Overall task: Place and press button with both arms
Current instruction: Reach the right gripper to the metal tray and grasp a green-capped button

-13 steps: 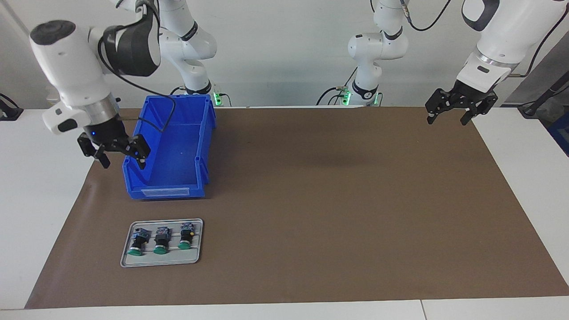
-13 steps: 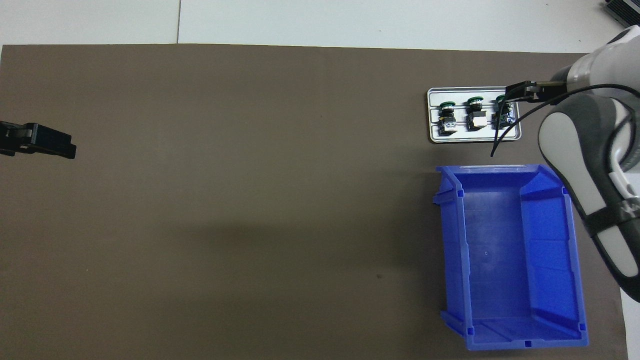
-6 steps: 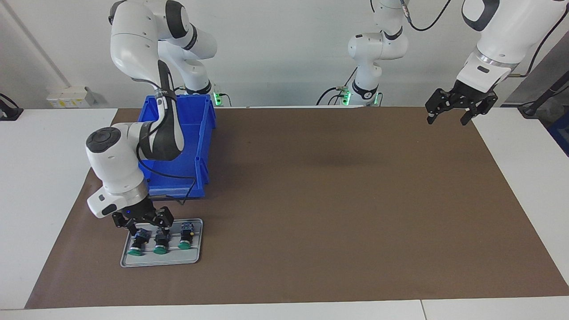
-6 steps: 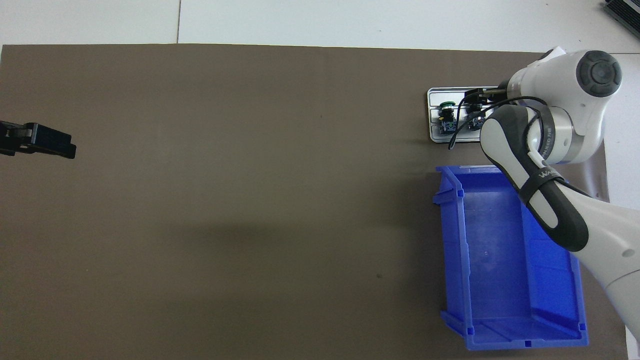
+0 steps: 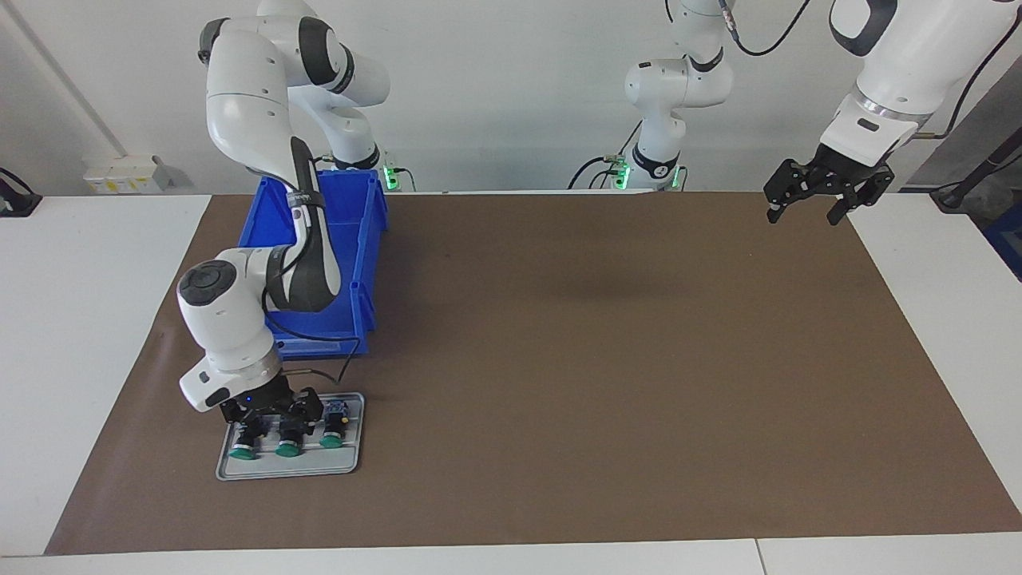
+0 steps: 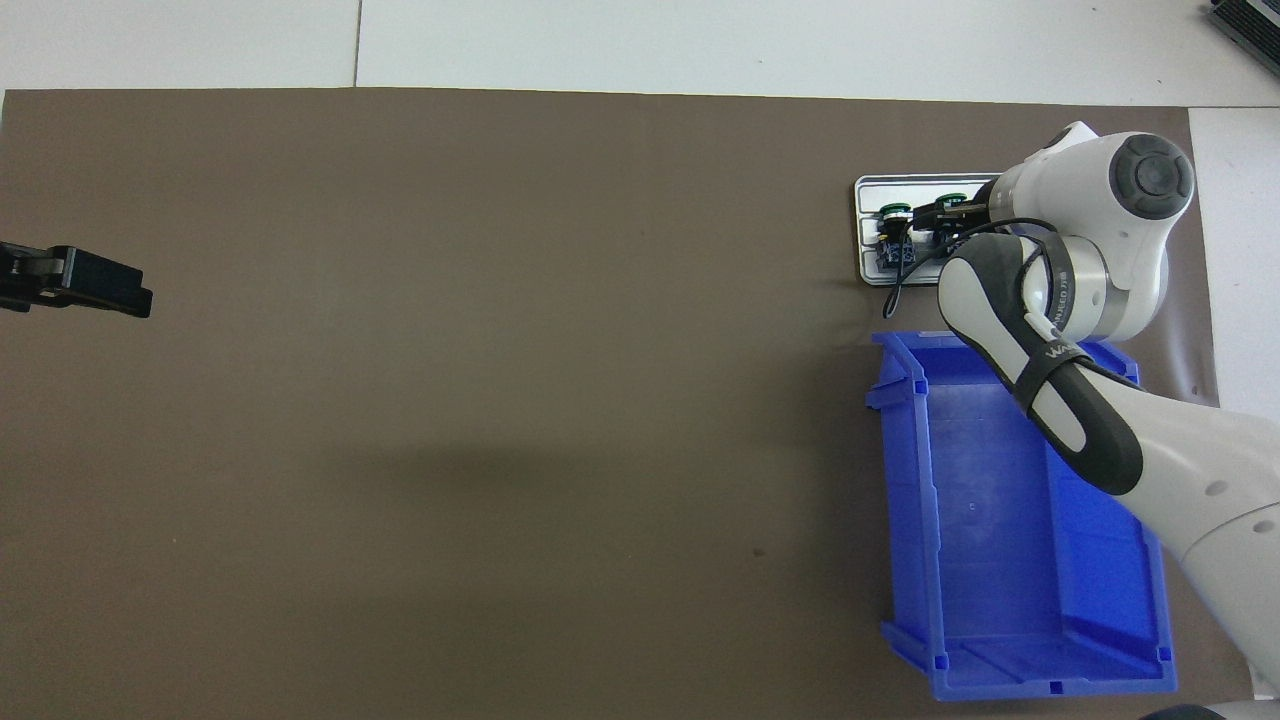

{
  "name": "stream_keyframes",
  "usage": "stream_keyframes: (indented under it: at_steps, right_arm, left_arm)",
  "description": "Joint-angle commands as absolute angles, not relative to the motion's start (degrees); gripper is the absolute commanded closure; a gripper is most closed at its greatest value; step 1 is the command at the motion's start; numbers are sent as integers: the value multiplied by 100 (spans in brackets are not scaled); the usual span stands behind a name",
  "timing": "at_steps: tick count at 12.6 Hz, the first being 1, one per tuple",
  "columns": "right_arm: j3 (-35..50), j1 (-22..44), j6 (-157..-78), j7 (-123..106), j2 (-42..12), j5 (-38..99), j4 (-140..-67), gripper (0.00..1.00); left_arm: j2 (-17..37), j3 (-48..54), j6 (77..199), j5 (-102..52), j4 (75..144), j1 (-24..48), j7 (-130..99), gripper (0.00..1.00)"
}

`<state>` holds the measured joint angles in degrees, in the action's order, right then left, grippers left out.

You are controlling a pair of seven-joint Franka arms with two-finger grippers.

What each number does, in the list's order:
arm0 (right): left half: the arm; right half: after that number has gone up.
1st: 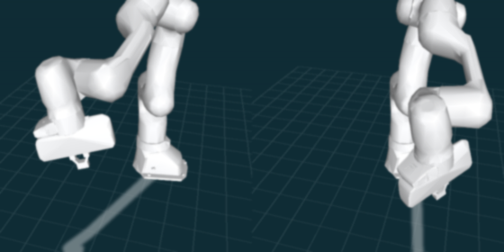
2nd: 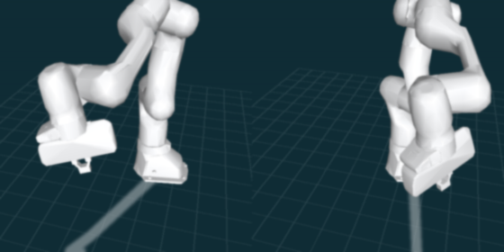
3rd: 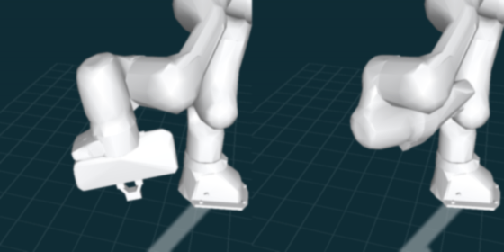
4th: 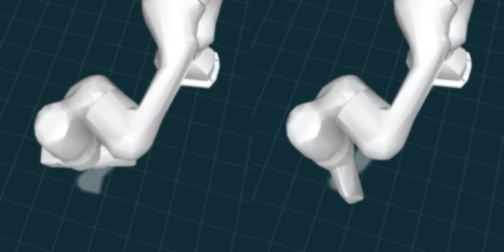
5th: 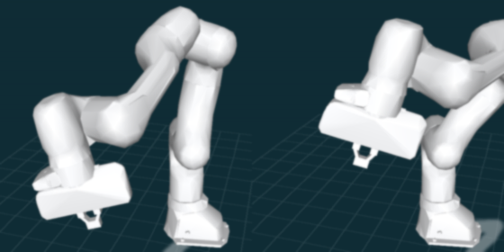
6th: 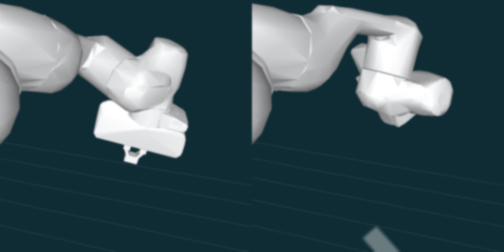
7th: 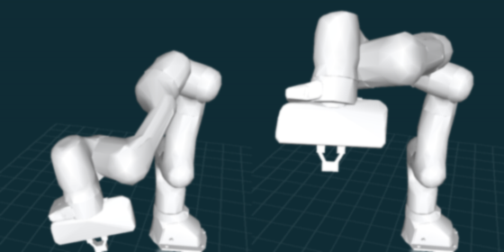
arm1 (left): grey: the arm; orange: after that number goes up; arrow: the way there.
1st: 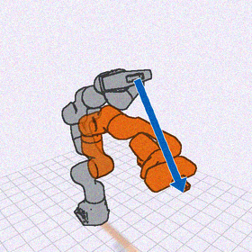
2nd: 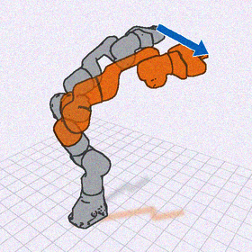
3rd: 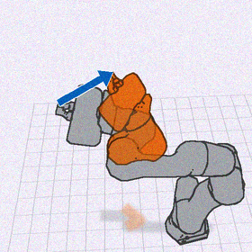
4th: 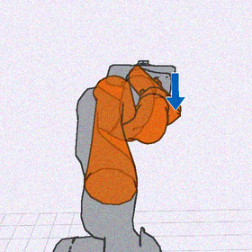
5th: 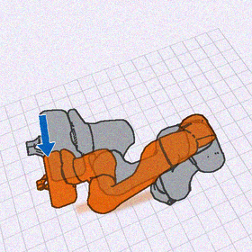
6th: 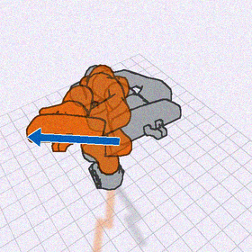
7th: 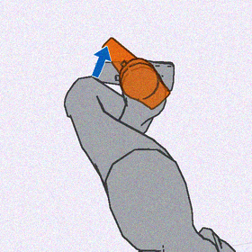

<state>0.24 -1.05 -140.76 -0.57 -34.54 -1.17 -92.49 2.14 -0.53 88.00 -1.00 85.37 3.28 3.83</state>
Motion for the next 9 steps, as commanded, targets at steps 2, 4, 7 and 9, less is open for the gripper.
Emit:
stream_keyframes:
  at_steps: [2,4,7,9]
  right_arm:
    - [70,-141,-14159,-255,-3366,-9,-9466,83]
    - [70,-149,-14107,-264,-3358,-9,-9475,100]
    - [70,-150,-13705,-203,-3340,0,-9038,100]
    - [79,-132,-12872,366,-3279,0,-8310,100]
  left_arm:
    - [62,-17,8789,9,8710,290,325,0]
    - [62,-17,8789,9,8710,290,325,0]
    - [62,-9,8789,9,8710,290,325,0]
    - [62,-9,8789,9,8710,290,325,0]
